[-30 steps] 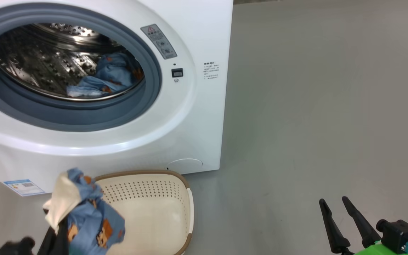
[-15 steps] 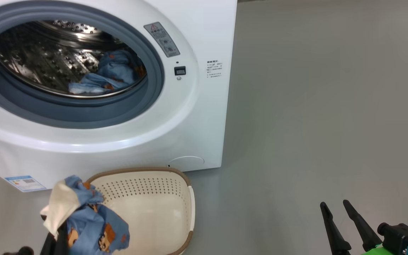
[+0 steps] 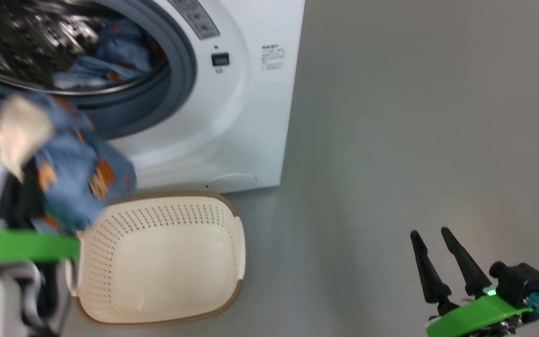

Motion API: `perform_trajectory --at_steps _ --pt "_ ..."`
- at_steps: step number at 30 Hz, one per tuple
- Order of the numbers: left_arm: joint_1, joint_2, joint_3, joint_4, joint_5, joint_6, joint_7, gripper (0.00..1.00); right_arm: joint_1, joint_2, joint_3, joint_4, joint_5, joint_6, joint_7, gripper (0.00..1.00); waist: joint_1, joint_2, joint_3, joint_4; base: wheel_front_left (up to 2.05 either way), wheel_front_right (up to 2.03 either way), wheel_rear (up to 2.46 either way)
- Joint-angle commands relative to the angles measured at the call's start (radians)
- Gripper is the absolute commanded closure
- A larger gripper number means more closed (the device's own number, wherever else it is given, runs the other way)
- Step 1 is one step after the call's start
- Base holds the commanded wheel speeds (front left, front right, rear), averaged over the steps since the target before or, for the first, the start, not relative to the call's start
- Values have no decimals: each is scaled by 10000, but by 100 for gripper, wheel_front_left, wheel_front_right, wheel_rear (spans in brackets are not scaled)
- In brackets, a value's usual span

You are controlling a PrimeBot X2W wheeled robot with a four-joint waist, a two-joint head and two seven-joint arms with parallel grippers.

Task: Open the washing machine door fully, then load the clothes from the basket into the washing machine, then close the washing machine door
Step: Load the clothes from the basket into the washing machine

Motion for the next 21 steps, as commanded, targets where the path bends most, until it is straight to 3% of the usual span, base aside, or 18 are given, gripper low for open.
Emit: perform_trajectory --at_steps 1,7,21 --pt "-810 452 417 -190 -56 -16 -105 100 -298 -18 249 -266 -135 29 -120 0 0 0 685 -332 0 0 0" --pt "-3128 1020 431 862 -229 -16 -105 100 -785 289 296 -341 -162 29 -120 0 0 0 1538 -759 0 0 0" --pt "-7380 2580 -293 5823 -166 -16 -105 100 -1615 892 687 -395 -71 29 -120 0 0 0 3027 -2005 0 0 0"
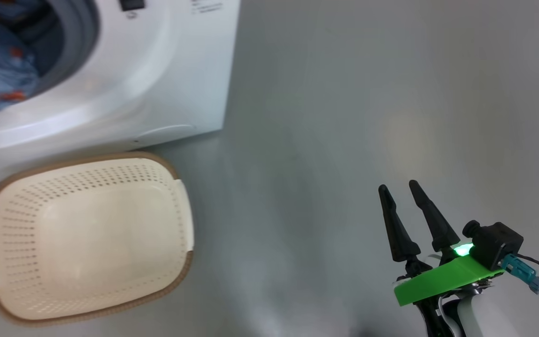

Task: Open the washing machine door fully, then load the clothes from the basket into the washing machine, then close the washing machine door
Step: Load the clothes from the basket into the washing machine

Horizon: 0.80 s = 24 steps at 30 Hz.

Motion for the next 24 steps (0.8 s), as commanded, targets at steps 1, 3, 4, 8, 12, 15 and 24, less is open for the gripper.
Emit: perform_trajectory --at_steps 1,3,4,8,12,15,24 --pt "-549 715 200 -109 189 -16 -53 100 -76 16 281 -220 0 29 -120 0 0 -1 592 -608 0 0 0" --pt "-1022 861 278 -208 394 -16 -53 100 -144 47 288 -218 20 29 -120 0 0 -1 715 -716 0 0 0" --pt "-1371 953 423 -590 686 -16 -53 100 -203 72 288 -229 33 29 -120 0 0 -1 810 -792 0 0 0" --pt "-1582 974 709 -1120 1060 -16 -53 100 -264 97 305 -239 42 29 -120 0 0 -1 898 -870 0 0 0" --pt "-1352 896 894 -825 1253 -16 -53 55 -259 116 342 -251 34 29 -120 0 0 -1 891 -921 0 0 0" --pt "-1266 881 1063 -99 1284 -16 -53 0 -247 122 381 -224 48 29 -120 0 0 -1 852 -895 0 0 0" --pt "-1027 667 1378 386 1439 -16 -53 0 -225 126 390 -195 56 29 -120 0 0 -1 681 -700 0 0 0"
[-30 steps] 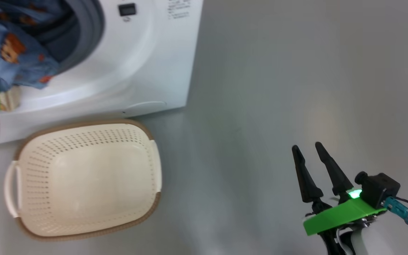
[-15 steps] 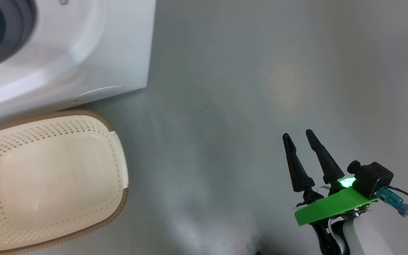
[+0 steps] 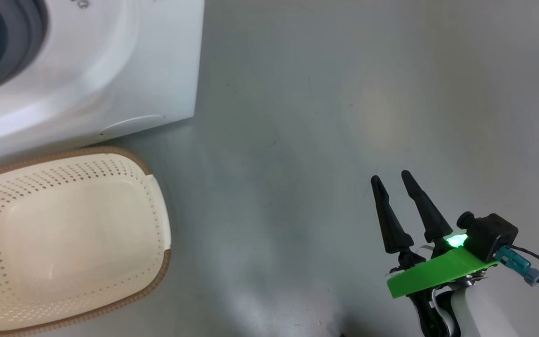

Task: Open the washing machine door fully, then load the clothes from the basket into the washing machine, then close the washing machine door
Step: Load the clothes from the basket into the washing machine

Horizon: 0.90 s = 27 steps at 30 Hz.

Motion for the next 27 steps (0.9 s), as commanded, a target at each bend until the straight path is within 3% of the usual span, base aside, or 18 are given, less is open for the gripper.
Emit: perform_trajectory --at_steps 1,13,27 --pt "268 430 174 -157 99 -16 -51 0 111 -18 204 -183 -55 29 -120 0 0 0 -50 49 0 0 0" --pt "1376 -173 222 -372 37 -16 -51 0 205 -75 185 -142 -200 29 -120 0 0 0 -473 368 0 0 0" --pt "3702 -1131 226 -1852 -61 -16 -51 0 335 -382 -37 -135 -244 29 -120 0 0 0 -978 969 0 0 0"
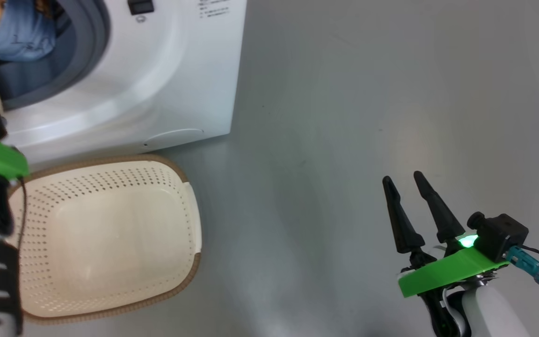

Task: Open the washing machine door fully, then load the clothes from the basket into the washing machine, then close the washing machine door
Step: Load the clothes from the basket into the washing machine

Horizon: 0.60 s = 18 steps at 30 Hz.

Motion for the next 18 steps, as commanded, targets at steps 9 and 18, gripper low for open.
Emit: perform_trajectory --at_steps 9,18 --pt "2056 -231 284 -1273 105 -16 -53 0 559 -377 21 -172 -139 27 -120 0 0 0 -710 519 0 0 0" --pt "3833 -842 443 -2204 90 -16 -53 0 1011 -633 -96 -109 -120 27 -120 0 0 0 -1483 892 0 0 0"
